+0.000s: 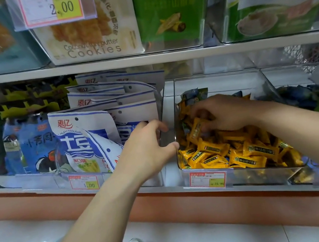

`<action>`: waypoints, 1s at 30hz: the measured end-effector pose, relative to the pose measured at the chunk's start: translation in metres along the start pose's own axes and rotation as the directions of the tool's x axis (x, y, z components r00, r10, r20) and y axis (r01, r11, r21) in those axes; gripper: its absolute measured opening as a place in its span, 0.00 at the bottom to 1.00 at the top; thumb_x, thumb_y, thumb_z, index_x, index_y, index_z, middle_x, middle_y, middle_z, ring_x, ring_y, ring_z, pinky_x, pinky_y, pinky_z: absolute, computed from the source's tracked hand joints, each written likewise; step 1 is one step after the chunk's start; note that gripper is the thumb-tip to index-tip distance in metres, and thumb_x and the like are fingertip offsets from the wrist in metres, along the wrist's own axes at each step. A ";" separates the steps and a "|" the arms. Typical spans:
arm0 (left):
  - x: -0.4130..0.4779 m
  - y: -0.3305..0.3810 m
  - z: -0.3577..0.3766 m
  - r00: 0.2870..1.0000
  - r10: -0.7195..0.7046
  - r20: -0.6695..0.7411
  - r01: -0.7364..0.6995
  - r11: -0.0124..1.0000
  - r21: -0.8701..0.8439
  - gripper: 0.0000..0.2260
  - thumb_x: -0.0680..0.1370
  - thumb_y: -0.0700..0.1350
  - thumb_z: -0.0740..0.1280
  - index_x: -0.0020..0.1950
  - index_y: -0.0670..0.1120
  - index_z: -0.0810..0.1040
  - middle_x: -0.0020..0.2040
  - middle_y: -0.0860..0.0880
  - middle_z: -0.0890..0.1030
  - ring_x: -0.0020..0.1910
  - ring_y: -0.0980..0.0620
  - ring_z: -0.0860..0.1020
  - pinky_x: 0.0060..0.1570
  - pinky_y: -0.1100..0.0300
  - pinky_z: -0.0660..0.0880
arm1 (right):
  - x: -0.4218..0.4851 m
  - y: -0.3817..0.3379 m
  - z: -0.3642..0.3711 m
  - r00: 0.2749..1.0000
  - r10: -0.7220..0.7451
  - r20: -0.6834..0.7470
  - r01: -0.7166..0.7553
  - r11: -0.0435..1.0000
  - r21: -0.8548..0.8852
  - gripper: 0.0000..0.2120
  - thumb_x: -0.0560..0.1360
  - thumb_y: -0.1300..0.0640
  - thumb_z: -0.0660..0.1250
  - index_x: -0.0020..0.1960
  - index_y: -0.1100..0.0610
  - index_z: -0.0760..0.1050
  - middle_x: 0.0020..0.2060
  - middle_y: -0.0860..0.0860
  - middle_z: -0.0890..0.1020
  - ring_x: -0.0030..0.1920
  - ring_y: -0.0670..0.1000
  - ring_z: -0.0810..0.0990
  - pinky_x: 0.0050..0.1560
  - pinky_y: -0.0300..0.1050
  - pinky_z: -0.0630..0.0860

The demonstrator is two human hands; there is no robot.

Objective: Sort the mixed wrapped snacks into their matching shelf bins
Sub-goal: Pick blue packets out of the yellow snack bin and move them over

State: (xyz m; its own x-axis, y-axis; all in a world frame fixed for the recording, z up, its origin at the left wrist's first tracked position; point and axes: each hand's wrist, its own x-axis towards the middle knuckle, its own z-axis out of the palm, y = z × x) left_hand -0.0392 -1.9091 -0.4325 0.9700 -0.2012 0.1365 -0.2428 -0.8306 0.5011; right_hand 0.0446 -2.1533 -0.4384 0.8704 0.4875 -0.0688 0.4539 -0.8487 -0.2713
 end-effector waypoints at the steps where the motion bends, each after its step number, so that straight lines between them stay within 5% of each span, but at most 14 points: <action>1: 0.000 0.000 0.000 1.000 0.002 0.000 -0.002 1.000 -0.001 0.19 0.73 0.58 0.71 0.62 0.54 0.77 0.52 0.54 0.74 0.50 0.56 0.74 0.44 0.66 0.70 | -0.001 0.001 -0.003 0.999 0.012 -0.050 -0.009 0.998 0.060 0.19 0.72 0.46 0.73 0.61 0.41 0.73 0.41 0.42 0.77 0.41 0.46 0.76 0.39 0.45 0.73; 6: 0.002 0.004 0.002 0.997 -0.001 -0.074 0.004 0.999 0.044 0.16 0.74 0.57 0.70 0.59 0.55 0.78 0.50 0.54 0.74 0.47 0.56 0.73 0.44 0.63 0.70 | -0.015 0.003 -0.019 0.958 0.207 -0.198 -0.133 0.935 0.330 0.21 0.72 0.44 0.73 0.62 0.46 0.73 0.42 0.47 0.81 0.43 0.47 0.80 0.41 0.45 0.74; 10: 0.004 0.020 0.006 0.971 0.114 -0.209 -0.110 0.994 0.027 0.15 0.74 0.58 0.70 0.58 0.55 0.78 0.48 0.56 0.74 0.47 0.57 0.73 0.44 0.61 0.70 | -0.036 -0.008 -0.025 0.916 0.362 -0.173 -0.178 0.753 0.634 0.15 0.70 0.48 0.76 0.54 0.50 0.78 0.41 0.51 0.85 0.40 0.50 0.84 0.36 0.47 0.82; 13: 0.006 0.040 0.014 0.970 0.190 -0.152 -0.211 0.967 -0.141 0.23 0.74 0.60 0.70 0.66 0.52 0.76 0.53 0.57 0.79 0.50 0.59 0.76 0.49 0.62 0.73 | -0.050 -0.022 -0.020 0.933 0.326 -0.152 -0.082 0.605 0.792 0.06 0.72 0.52 0.75 0.47 0.52 0.81 0.40 0.51 0.86 0.39 0.46 0.85 0.34 0.41 0.79; 16: 0.010 0.046 0.017 0.972 0.143 -0.188 -0.187 0.952 -0.243 0.19 0.74 0.55 0.73 0.62 0.50 0.79 0.49 0.54 0.81 0.44 0.60 0.78 0.44 0.68 0.74 | -0.056 -0.030 -0.017 0.966 0.234 -0.107 -0.015 0.466 0.885 0.06 0.73 0.59 0.73 0.50 0.56 0.80 0.41 0.54 0.86 0.42 0.51 0.86 0.37 0.40 0.80; 18: 0.014 0.038 0.012 0.979 0.055 -0.197 -0.108 0.957 -0.271 0.15 0.72 0.51 0.76 0.56 0.51 0.81 0.46 0.54 0.81 0.41 0.60 0.79 0.40 0.67 0.74 | -0.050 -0.023 -0.018 0.973 0.213 -0.092 -0.027 0.499 0.866 0.08 0.75 0.60 0.71 0.54 0.55 0.80 0.44 0.52 0.87 0.45 0.52 0.86 0.41 0.42 0.82; 23: 0.016 0.015 0.000 0.979 -0.079 -0.188 0.031 0.969 -0.246 0.11 0.71 0.49 0.77 0.45 0.56 0.75 0.43 0.57 0.80 0.41 0.62 0.78 0.36 0.72 0.72 | 0.003 0.014 -0.014 0.888 0.262 -0.377 -0.078 0.896 0.438 0.11 0.77 0.51 0.68 0.60 0.48 0.79 0.55 0.44 0.81 0.55 0.46 0.79 0.49 0.36 0.71; 30: 0.011 0.013 0.001 0.990 -0.028 -0.141 -0.020 0.945 -0.325 0.11 0.70 0.50 0.77 0.47 0.56 0.77 0.43 0.59 0.79 0.44 0.65 0.77 0.38 0.68 0.76 | 0.075 0.043 0.007 0.967 0.251 -0.052 -0.239 0.956 0.172 0.36 0.74 0.38 0.68 0.77 0.46 0.60 0.73 0.56 0.67 0.70 0.58 0.69 0.63 0.48 0.67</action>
State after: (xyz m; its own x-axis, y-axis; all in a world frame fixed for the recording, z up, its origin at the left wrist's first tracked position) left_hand -0.0312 -1.9224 -0.4256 0.9649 -0.1029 0.2416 -0.2528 -0.6123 0.7491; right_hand 0.1277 -2.1514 -0.4621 0.9653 0.2473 -0.0843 0.1931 -0.8924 -0.4078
